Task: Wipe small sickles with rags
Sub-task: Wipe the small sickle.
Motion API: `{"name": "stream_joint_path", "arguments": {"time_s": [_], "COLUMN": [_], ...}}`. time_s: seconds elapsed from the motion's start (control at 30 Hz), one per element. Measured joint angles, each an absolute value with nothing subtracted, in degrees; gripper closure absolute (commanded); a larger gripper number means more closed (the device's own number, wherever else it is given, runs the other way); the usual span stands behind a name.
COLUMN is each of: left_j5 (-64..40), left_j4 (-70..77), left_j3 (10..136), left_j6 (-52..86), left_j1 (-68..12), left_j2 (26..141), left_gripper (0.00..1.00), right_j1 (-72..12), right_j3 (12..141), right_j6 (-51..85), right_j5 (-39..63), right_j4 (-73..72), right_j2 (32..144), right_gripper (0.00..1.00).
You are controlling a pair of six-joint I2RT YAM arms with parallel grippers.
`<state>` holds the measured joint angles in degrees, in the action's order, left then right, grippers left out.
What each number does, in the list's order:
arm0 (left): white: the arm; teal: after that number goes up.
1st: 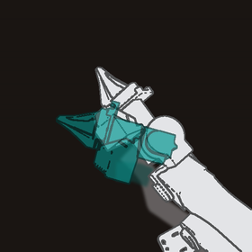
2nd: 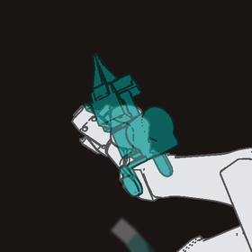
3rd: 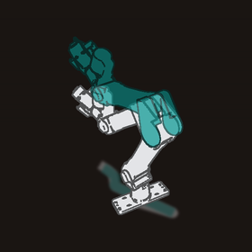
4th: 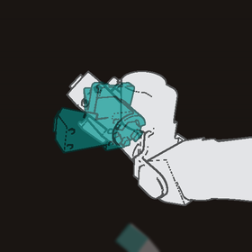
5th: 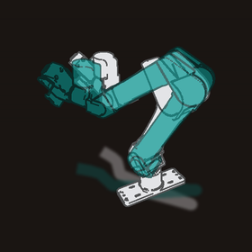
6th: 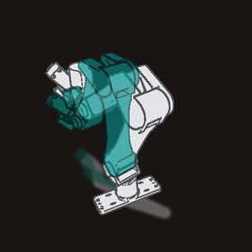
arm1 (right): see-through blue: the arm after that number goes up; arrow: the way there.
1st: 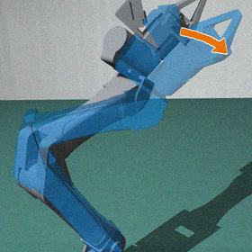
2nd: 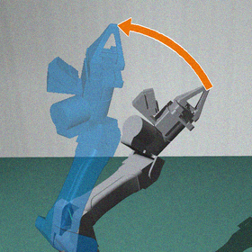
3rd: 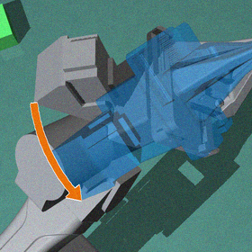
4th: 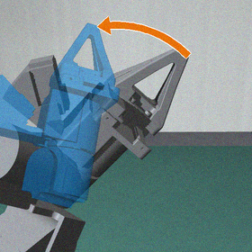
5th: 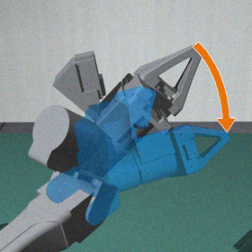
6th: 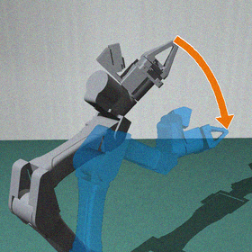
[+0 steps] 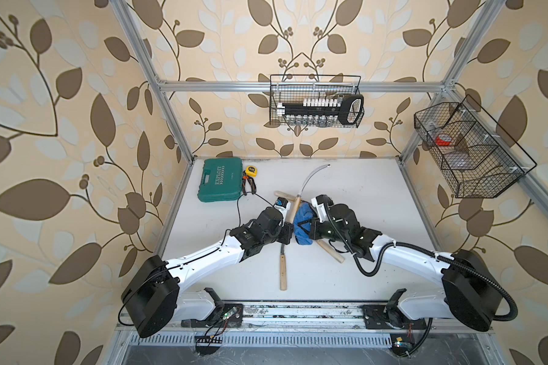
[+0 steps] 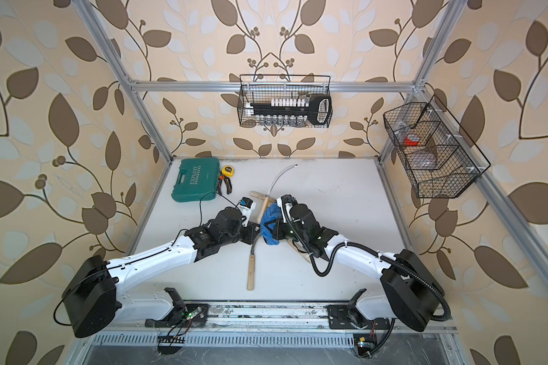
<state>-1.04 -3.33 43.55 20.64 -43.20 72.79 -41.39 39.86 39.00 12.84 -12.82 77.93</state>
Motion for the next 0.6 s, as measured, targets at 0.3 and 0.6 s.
{"name": "stream_joint_path", "arguments": {"time_s": [0.3, 0.6], "left_j5": [-3.4, -7.84], "left_j4": [-2.0, 2.37], "left_j3": [43.64, 43.64], "left_j6": [20.67, 21.63], "left_j1": [-43.16, -42.78], "left_j2": [72.77, 72.77], "left_gripper": [1.0, 1.0], "right_j1": [-37.41, -29.39], "right_j3": [41.08, 49.15], "right_j6": [39.16, 39.22], "right_j5": [14.46, 18.7], "right_j4": [-12.99, -13.02], "right_j2": [78.06, 81.84], "right_gripper": [1.0, 1.0]}}
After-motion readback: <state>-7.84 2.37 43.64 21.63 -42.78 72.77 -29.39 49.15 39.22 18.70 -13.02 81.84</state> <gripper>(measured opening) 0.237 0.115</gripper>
